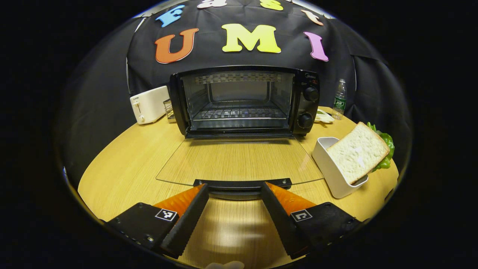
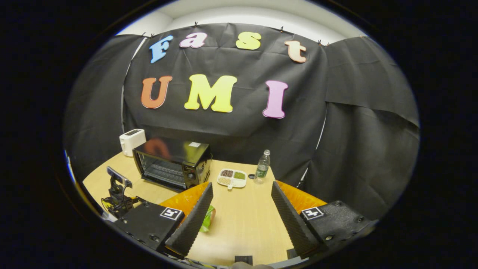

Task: Open the electric oven with the left hand, put the food in, and close the electric oven.

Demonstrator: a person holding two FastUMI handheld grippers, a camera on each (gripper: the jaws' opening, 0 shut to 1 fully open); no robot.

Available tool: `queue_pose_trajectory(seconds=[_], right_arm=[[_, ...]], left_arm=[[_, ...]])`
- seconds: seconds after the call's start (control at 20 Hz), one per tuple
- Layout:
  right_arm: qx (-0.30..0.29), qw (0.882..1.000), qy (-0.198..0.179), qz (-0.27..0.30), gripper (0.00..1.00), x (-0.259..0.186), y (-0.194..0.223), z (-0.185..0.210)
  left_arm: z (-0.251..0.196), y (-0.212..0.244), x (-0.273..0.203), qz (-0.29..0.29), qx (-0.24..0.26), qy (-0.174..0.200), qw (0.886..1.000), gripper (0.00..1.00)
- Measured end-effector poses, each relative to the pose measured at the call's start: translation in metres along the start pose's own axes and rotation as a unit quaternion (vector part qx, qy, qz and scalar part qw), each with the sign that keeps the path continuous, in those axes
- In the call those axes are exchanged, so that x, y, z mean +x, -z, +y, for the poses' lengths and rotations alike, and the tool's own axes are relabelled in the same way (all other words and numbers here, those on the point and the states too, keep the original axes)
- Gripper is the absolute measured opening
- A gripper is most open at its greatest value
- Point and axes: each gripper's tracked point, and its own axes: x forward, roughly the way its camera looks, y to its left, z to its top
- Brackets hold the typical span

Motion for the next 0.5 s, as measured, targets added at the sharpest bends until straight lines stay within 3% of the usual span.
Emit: queue_pose_trajectory(seconds=[0.25,0.5], right_arm=[[-0.001,1.000,-0.001,-0.009,1.00,0.002,-0.006,-0.001],[-0.001,1.000,-0.007,-0.021,0.96,0.004,-0.017,0.000]], left_arm=[[0.004,-0.008,-0.005,-0.012,0.012,-0.005,1.000,0.94],[0.006,-0.029,-0.023,-0.035,0.016,-0.008,0.999,0.94]])
